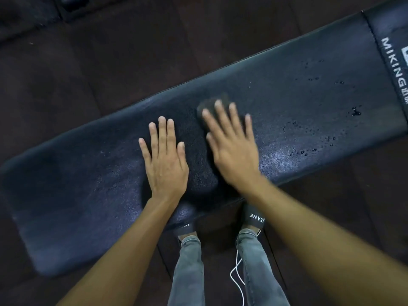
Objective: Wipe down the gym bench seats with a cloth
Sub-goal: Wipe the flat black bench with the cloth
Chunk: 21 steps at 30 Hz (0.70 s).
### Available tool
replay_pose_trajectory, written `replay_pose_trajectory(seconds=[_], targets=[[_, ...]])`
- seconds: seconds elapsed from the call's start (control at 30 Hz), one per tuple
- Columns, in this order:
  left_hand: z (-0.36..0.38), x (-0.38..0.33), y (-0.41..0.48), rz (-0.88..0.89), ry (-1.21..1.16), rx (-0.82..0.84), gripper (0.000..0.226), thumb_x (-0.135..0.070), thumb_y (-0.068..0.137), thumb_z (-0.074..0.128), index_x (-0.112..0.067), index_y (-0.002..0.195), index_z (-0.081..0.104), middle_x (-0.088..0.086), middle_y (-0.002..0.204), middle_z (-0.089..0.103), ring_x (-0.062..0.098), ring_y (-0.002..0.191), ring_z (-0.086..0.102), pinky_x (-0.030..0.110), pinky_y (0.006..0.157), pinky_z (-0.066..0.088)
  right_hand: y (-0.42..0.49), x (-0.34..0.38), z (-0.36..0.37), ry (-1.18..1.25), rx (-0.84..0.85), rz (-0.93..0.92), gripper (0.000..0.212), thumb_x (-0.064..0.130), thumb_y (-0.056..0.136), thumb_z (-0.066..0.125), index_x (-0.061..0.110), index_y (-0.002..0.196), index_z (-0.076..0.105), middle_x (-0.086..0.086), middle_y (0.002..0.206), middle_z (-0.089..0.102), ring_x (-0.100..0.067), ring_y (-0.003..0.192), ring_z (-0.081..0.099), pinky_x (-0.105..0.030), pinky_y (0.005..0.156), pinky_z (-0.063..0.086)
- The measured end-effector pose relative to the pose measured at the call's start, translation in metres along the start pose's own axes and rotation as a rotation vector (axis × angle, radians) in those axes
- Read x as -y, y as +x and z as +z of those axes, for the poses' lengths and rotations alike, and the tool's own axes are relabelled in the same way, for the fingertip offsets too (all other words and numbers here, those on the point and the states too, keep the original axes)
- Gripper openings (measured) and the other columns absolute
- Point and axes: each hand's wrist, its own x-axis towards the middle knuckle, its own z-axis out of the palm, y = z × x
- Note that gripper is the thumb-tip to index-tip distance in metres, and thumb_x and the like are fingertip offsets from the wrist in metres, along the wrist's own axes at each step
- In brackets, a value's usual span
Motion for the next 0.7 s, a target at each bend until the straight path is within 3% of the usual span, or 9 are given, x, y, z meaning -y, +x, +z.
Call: replay_pose_trajectory(seconds=[0.13,0.27,0.4,0.57,0.63,0.7], targets=[[0.0,-0.004,-0.004,-0.009,0.032,0.018,0.058,-0.041,0.105,0.016,-0.015,0.156,0.005,0.003,0.164,0.001,0.021,0.151,-0.004,0.052,0.122,0.0,0.032,-0.069,-0.021,0.024,-0.031,0.313,0.053,0.043,0.107,0.02,0.037,0.158,0.008,0.005,0.168,0.004,-0.019,0.154,0.0,-0.05,0.124,0.003],[0.002,-0.026,0.006,0.025,0.065,0.063,0.064,-0.047,0.103,0.013,-0.014,0.156,0.001,0.005,0.164,-0.003,0.023,0.151,-0.007,0.052,0.122,-0.001,-0.041,-0.08,-0.026,0.104,-0.063,0.579,0.053,0.043,0.107,0.02,0.034,0.158,0.008,0.003,0.168,0.0,-0.021,0.154,-0.003,-0.052,0.124,0.006],[0.009,-0.065,0.017,0.065,0.041,0.078,0.062,-0.044,0.103,0.011,-0.013,0.156,0.002,0.004,0.164,-0.003,0.023,0.151,-0.008,0.052,0.122,-0.001,-0.077,-0.037,-0.014,0.084,0.043,0.372,0.054,0.041,0.106,0.024,0.032,0.158,0.014,0.002,0.167,0.005,-0.024,0.154,0.0,-0.049,0.123,0.007],[0.016,-0.081,0.021,0.023,0.044,0.061,0.06,-0.04,0.104,0.013,-0.012,0.156,0.002,0.005,0.164,-0.003,0.023,0.151,-0.007,0.053,0.122,0.0,0.037,-0.061,-0.028,0.083,0.073,0.072,0.053,0.041,0.107,0.023,0.036,0.158,0.011,0.006,0.167,0.003,-0.02,0.154,-0.002,-0.048,0.124,0.002],[0.017,-0.085,0.02,0.026,0.06,0.049,0.06,-0.039,0.104,0.014,-0.011,0.156,0.002,0.006,0.164,-0.003,0.024,0.151,-0.006,0.053,0.121,0.0,0.073,-0.085,-0.038,0.09,0.073,0.082,0.052,0.04,0.107,0.023,0.037,0.158,0.009,0.006,0.168,0.0,-0.021,0.154,-0.004,-0.05,0.124,0.0],[0.017,-0.093,0.02,0.071,0.06,0.07,0.06,-0.04,0.104,0.015,-0.012,0.156,0.002,0.005,0.164,-0.004,0.022,0.151,-0.007,0.053,0.121,-0.002,0.083,-0.115,-0.046,0.106,0.047,0.216,0.052,0.041,0.107,0.02,0.038,0.158,0.007,0.006,0.168,-0.003,-0.02,0.154,-0.006,-0.05,0.124,-0.002]])
